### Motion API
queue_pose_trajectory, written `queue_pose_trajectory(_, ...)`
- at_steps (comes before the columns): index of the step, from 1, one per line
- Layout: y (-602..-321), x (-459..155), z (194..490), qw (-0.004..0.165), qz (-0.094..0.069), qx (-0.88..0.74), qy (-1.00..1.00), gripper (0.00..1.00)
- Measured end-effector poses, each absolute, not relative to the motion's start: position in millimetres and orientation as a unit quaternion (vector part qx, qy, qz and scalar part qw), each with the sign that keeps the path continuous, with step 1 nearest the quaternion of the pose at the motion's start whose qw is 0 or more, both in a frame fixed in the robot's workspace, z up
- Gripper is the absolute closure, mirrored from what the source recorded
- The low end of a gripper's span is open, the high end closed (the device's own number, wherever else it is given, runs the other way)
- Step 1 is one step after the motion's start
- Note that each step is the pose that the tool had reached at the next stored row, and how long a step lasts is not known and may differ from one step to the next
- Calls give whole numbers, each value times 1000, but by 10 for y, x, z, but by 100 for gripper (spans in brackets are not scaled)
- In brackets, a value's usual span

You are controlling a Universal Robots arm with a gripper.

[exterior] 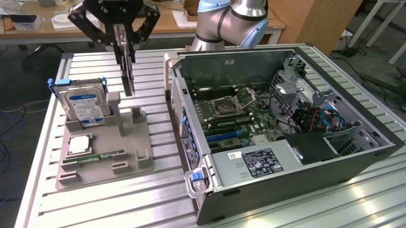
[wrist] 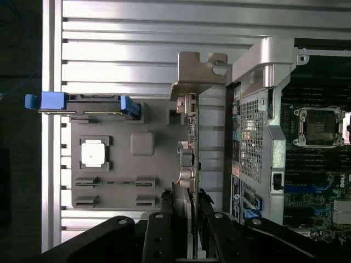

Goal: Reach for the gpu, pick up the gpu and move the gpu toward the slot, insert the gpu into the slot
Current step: 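Pick up the gpu and move the gpu toward the slot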

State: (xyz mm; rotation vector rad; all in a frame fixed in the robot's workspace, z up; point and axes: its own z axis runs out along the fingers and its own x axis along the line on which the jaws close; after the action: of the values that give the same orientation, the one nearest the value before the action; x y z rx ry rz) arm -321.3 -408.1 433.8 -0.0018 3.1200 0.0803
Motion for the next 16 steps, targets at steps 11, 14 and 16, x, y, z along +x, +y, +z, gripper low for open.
queue_pose_trajectory(11, -4082, -2892, 4433, 10, -8, -1, 1000, 71)
queue_pose_trajectory(14, -4082, -2855, 4432, 10, -29, -1, 1000, 71)
queue_pose_trajectory(16, -4081, -2784, 4432, 10, -29, -1, 1000, 71)
